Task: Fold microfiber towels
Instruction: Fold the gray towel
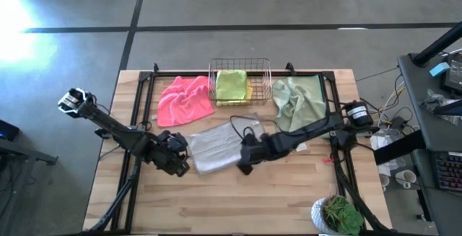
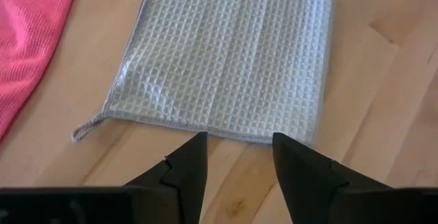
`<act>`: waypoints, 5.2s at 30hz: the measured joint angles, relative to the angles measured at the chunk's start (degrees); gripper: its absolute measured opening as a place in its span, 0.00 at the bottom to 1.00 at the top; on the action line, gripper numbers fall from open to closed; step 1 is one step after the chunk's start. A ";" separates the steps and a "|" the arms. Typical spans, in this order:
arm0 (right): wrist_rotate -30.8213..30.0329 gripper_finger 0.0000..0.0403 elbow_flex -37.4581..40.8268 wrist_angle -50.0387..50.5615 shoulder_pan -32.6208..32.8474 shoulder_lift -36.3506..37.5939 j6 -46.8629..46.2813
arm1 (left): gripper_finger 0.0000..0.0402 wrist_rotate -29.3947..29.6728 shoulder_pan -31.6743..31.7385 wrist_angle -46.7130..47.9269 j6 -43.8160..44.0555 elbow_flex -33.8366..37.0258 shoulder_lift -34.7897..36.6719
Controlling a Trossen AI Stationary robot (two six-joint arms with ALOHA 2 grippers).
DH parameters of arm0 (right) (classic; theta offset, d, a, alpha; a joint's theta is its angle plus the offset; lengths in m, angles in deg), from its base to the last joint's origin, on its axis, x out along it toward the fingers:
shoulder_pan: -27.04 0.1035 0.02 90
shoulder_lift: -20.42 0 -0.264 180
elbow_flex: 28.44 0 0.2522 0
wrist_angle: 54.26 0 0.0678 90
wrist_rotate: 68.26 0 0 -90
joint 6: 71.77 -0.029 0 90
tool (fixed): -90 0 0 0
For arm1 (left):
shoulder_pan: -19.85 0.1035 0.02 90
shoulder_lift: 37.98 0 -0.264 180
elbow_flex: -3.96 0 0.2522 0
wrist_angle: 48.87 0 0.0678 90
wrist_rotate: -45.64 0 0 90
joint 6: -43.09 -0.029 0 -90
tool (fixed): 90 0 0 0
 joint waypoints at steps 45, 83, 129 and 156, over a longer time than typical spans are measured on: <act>2.36 0.07 -46.62 15.79 1.18 -34.07 3.72 | 0.37 1.66 0.07 4.02 -6.06 0.22 11.91; 10.99 0.07 -46.49 50.41 17.07 -32.30 11.41 | 0.37 -3.33 0.02 -23.76 -37.55 -0.09 -9.88; -6.91 0.11 -15.90 15.72 28.87 -8.24 -1.18 | 0.37 -7.92 -7.56 -26.60 -53.49 -16.06 -34.94; -10.57 0.47 -8.17 -3.29 23.48 -8.86 7.13 | 0.37 -8.19 -6.99 -26.59 -53.70 -14.27 -37.21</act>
